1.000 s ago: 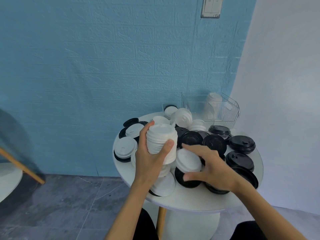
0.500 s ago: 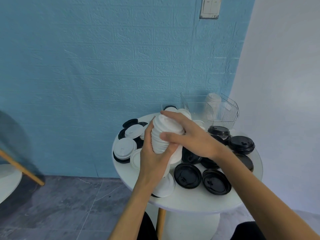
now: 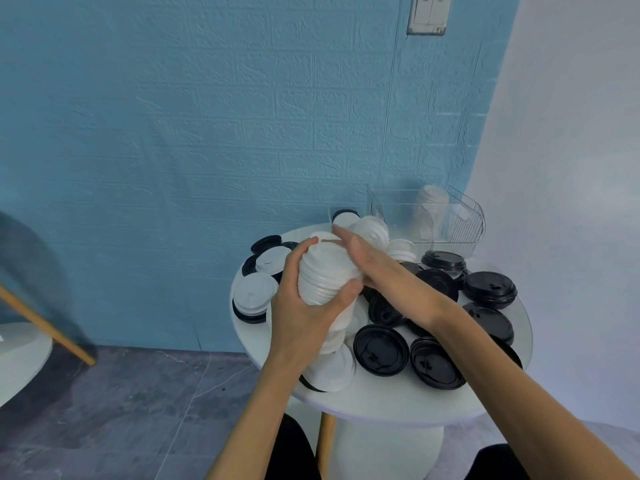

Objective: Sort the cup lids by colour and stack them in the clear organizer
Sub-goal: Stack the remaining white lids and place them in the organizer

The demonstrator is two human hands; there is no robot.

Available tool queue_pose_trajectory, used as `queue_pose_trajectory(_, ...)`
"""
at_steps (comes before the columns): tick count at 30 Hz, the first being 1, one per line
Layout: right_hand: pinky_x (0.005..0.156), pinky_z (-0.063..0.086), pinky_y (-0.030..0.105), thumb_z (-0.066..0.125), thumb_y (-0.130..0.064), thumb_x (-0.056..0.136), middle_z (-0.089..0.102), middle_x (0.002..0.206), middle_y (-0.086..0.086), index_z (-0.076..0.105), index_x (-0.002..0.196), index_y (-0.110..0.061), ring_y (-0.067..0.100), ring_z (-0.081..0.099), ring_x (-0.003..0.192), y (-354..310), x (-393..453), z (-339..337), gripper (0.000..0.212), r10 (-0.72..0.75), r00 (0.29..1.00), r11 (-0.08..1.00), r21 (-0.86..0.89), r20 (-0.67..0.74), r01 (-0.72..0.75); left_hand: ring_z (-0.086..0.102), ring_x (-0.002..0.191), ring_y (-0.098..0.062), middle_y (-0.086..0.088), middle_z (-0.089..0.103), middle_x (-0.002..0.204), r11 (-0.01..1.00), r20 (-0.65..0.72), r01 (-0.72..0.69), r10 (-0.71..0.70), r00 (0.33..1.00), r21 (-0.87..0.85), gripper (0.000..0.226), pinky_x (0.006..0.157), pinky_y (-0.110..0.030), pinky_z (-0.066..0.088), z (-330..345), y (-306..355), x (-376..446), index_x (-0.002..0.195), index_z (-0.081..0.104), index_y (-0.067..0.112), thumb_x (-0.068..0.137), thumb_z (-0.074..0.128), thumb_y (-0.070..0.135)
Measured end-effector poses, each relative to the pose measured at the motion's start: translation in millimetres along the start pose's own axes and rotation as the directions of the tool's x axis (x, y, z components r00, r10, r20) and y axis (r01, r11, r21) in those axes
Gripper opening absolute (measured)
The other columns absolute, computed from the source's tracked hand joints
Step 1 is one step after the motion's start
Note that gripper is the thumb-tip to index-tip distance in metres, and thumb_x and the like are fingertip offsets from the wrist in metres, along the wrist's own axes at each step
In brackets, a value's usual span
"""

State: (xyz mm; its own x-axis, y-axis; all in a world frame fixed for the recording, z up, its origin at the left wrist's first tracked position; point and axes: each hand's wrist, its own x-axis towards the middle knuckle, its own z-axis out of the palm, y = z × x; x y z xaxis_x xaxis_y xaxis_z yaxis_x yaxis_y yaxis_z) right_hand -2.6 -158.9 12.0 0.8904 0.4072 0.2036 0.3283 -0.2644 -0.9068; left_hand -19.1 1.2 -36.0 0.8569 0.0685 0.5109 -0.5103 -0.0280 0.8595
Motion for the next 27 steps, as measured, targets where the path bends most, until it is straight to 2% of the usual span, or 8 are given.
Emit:
queue_pose_trajectory(3, 0.112, 0.039, 0.023, 0.037, -0.082, 0.086, 0.051, 0.150, -0.013, 0.029, 0.159, -0.028, -0.002, 0.049, 0.135, 21.8, -1.9, 4.5, 0.091, -0.012, 0.991, 0.997, -0.076, -0.135, 0.001, 0.060, 0.116, 0.003, 0.028, 0.061, 0.127, 1.000, -0.098, 0.012, -0.014, 0.995, -0.022, 0.074, 0.087, -0.009, 0.047, -17.4, -4.2, 7.4, 0.132, 0.053, 0.043, 0.064, 0.081, 0.056)
queue_pose_trajectory(7, 0.097, 0.041, 0.018, 0.056, -0.067, 0.088, 0.057, 0.133, -0.015, 0.047, 0.148, -0.026, -0.009, 0.054, 0.114, 47.6, -7.7, 21.1, 0.073, -0.038, 0.996, 0.935, -0.355, -0.085, 0.005, 0.061, 0.116, 0.001, 0.026, 0.062, 0.127, 1.000, -0.170, 0.021, -0.020, 0.985, 0.004, 0.076, 0.090, -0.015, 0.049, -34.5, -11.1, 14.3, 0.134, 0.052, 0.039, 0.065, 0.082, 0.054)
queue_pose_trajectory(9, 0.104, 0.037, 0.020, 0.065, -0.071, 0.081, 0.052, 0.138, -0.013, 0.049, 0.148, -0.026, -0.007, 0.048, 0.119, 57.9, -4.3, 29.8, 0.083, -0.037, 0.999, 0.869, -0.493, -0.011, 0.027, 0.061, 0.113, 0.003, 0.030, 0.062, 0.122, 1.000, -0.183, 0.019, -0.015, 0.983, 0.016, 0.073, 0.089, -0.014, 0.049, -37.0, -12.6, 15.6, 0.133, 0.052, 0.040, 0.068, 0.084, 0.048)
queue_pose_trajectory(11, 0.116, 0.032, 0.029, 0.062, -0.082, 0.075, 0.043, 0.146, -0.013, 0.043, 0.151, -0.034, 0.004, 0.041, 0.133, 68.0, 1.4, 38.7, 0.092, -0.031, 0.999, 0.784, -0.618, 0.043, 0.050, 0.061, 0.111, 0.005, 0.033, 0.062, 0.119, 1.000, -0.189, 0.025, -0.025, 0.982, 0.000, 0.071, 0.087, -0.012, 0.049, -37.8, -13.3, 15.9, 0.132, 0.052, 0.041, 0.069, 0.084, 0.045)
queue_pose_trajectory(13, 0.117, 0.028, 0.034, 0.057, -0.089, 0.071, 0.038, 0.149, -0.015, 0.038, 0.151, -0.041, 0.011, 0.037, 0.135, 72.1, 4.6, 45.9, 0.095, -0.009, 0.999, 0.742, -0.669, 0.053, 0.043, 0.061, 0.112, 0.004, 0.033, 0.062, 0.120, 0.999, -0.188, 0.031, -0.033, 0.982, -0.016, 0.073, 0.087, -0.014, 0.051, -38.4, -13.4, 16.2, 0.132, 0.052, 0.042, 0.067, 0.084, 0.050)
queue_pose_trajectory(20, 0.109, 0.034, 0.037, 0.063, -0.078, 0.075, 0.045, 0.144, -0.016, 0.045, 0.144, -0.036, 0.013, 0.043, 0.118, 77.8, 6.1, 48.4, 0.083, -0.007, 1.000, 0.714, -0.700, 0.012, 0.014, 0.060, 0.115, 0.003, 0.032, 0.062, 0.122, 0.999, -0.197, 0.043, -0.048, 0.979, -0.030, 0.072, 0.095, -0.021, 0.050, -36.1, -16.7, 16.9, 0.134, 0.052, 0.040, 0.071, 0.086, 0.040)
queue_pose_trajectory(24, 0.116, 0.031, 0.040, 0.063, -0.076, 0.072, 0.050, 0.148, -0.007, 0.042, 0.152, -0.030, 0.019, 0.045, 0.135, 64.0, 5.1, 26.9, 0.094, -0.013, 0.982, 0.770, -0.629, -0.188, -0.111, 0.061, 0.112, 0.004, 0.033, 0.063, 0.120, 0.998, -0.187, 0.049, -0.056, 0.981, -0.042, 0.072, 0.098, -0.028, 0.051, -37.5, -18.7, 17.6, 0.132, 0.052, 0.042, 0.072, 0.090, 0.040)
queue_pose_trajectory(27, 0.109, 0.037, 0.033, 0.074, -0.055, 0.082, 0.055, 0.141, -0.010, 0.047, 0.145, -0.026, 0.011, 0.049, 0.130, 32.7, 6.7, 4.3, 0.074, -0.052, 0.925, 0.889, -0.439, -0.375, -0.128, 0.061, 0.115, 0.000, 0.026, 0.062, 0.126, 0.999, -0.168, 0.044, -0.048, 0.985, -0.031, 0.075, 0.097, -0.029, 0.051, -34.8, -19.8, 17.5, 0.133, 0.052, 0.043, 0.067, 0.088, 0.051)
